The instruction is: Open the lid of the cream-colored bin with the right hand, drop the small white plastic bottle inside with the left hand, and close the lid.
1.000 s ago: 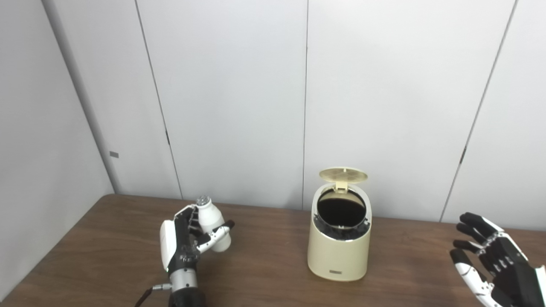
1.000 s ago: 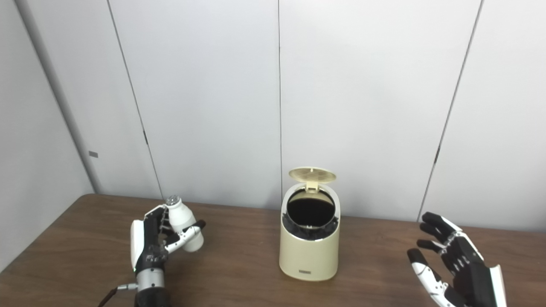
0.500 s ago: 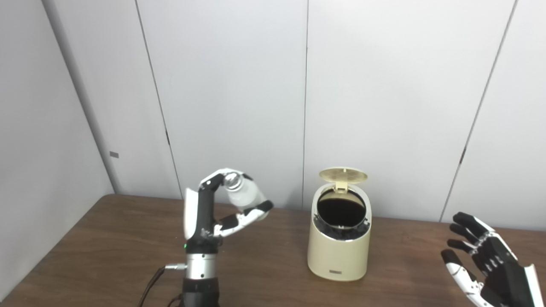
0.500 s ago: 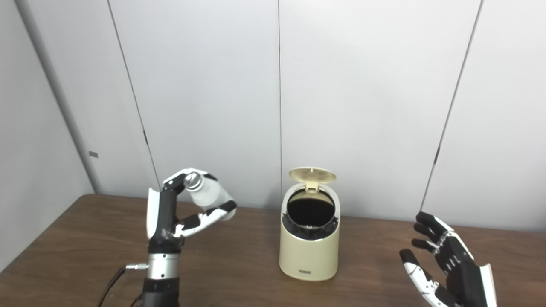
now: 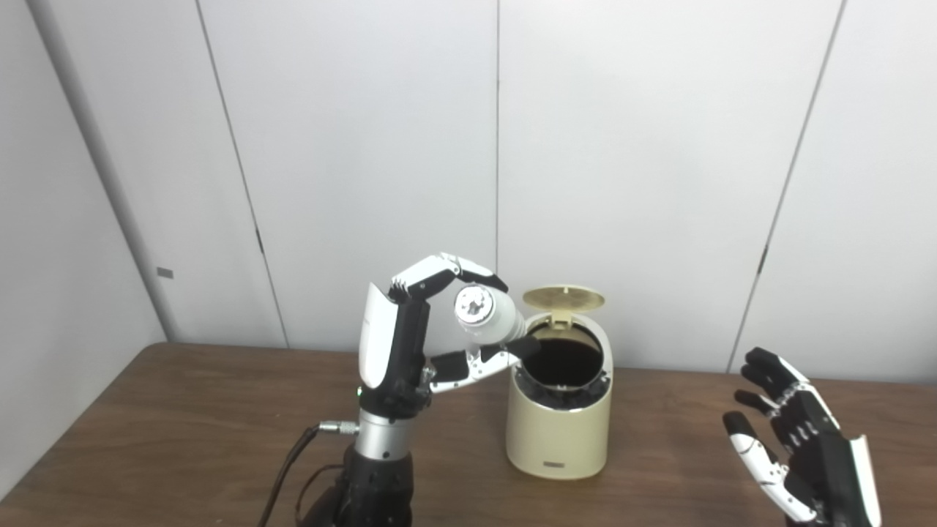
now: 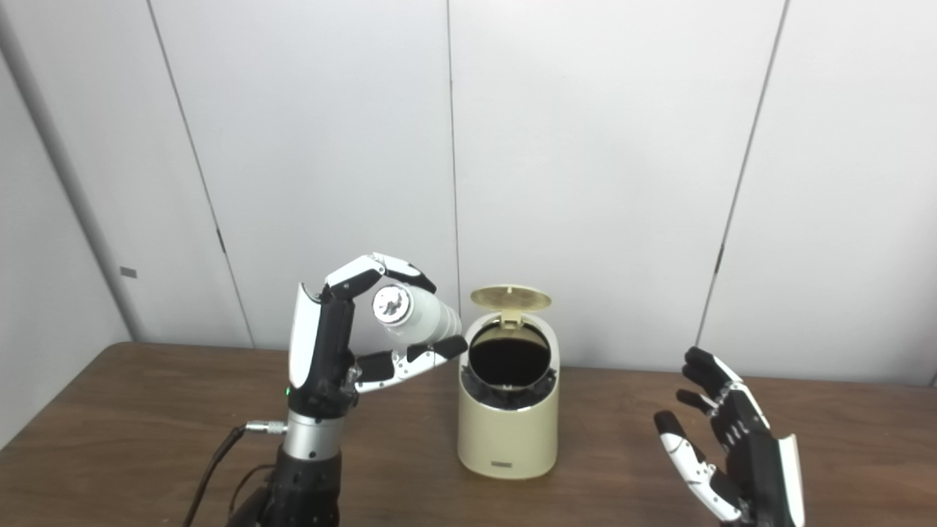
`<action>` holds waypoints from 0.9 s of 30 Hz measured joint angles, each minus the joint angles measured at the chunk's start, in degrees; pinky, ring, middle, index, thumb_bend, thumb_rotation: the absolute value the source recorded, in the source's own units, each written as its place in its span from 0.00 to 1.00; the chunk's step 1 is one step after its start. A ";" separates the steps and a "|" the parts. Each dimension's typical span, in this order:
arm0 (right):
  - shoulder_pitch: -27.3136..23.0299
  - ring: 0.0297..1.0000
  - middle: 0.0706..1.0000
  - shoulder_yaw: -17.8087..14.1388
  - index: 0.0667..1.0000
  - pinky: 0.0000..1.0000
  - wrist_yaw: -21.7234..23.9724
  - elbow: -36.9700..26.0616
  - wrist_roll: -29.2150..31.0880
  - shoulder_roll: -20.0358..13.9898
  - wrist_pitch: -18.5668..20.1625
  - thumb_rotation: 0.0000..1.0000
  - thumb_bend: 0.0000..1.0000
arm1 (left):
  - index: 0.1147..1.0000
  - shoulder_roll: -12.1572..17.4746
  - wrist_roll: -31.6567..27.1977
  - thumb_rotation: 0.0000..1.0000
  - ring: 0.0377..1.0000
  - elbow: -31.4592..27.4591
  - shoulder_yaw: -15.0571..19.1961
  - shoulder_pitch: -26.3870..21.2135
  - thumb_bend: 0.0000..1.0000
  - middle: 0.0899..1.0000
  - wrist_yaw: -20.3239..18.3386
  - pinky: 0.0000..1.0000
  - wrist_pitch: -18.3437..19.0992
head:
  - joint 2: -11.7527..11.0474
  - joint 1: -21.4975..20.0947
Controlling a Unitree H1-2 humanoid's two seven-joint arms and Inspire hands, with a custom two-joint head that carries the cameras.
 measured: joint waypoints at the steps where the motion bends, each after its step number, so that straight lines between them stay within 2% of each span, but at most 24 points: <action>1: 0.00 0.81 0.81 0.02 0.79 0.71 -0.15 -0.03 -0.20 0.15 -0.02 0.36 0.28 | 0.39 0.58 0.38 0.00 0.45 0.20 -1.79 -0.35 0.50 0.44 0.85 0.56 -0.01 | 0.00 -0.18; 8: 0.04 0.81 0.81 0.10 0.78 0.73 -0.98 -0.54 -1.05 1.00 -0.35 0.38 0.29 | 0.38 2.23 2.31 0.00 0.45 4.72 -9.54 -2.79 0.50 0.45 8.33 0.53 -0.20 | 0.17 -2.55; 14: 0.06 0.81 0.81 0.14 0.78 0.74 -2.09 -0.36 -2.91 1.00 -1.14 0.41 0.29 | 0.38 3.93 3.33 0.00 0.45 11.85 -15.37 -5.88 0.50 0.45 15.37 0.54 -0.25 | -0.18 -4.13; 18: 0.09 0.81 0.81 0.28 0.78 0.75 -2.26 -0.09 -3.32 1.02 -1.24 0.40 0.30 | 0.37 4.40 2.18 0.00 0.45 16.69 -18.84 -7.50 0.50 0.46 18.72 0.55 -0.24 | -0.61 -4.49; 24: 0.19 0.81 0.81 0.52 0.78 0.74 -2.35 1.11 -3.35 1.06 -1.46 0.42 0.30 | 0.37 4.52 -0.94 0.00 0.45 22.23 -23.84 -9.58 0.50 0.46 21.63 0.57 -0.25 | -0.70 -5.01; 27: 0.21 0.81 0.81 0.64 0.79 0.74 -2.43 1.09 -3.50 1.07 -1.47 0.42 0.30 | 0.37 4.49 -2.47 0.00 0.45 24.20 -24.63 -9.97 0.50 0.46 21.96 0.57 -0.25 | -0.53 -5.45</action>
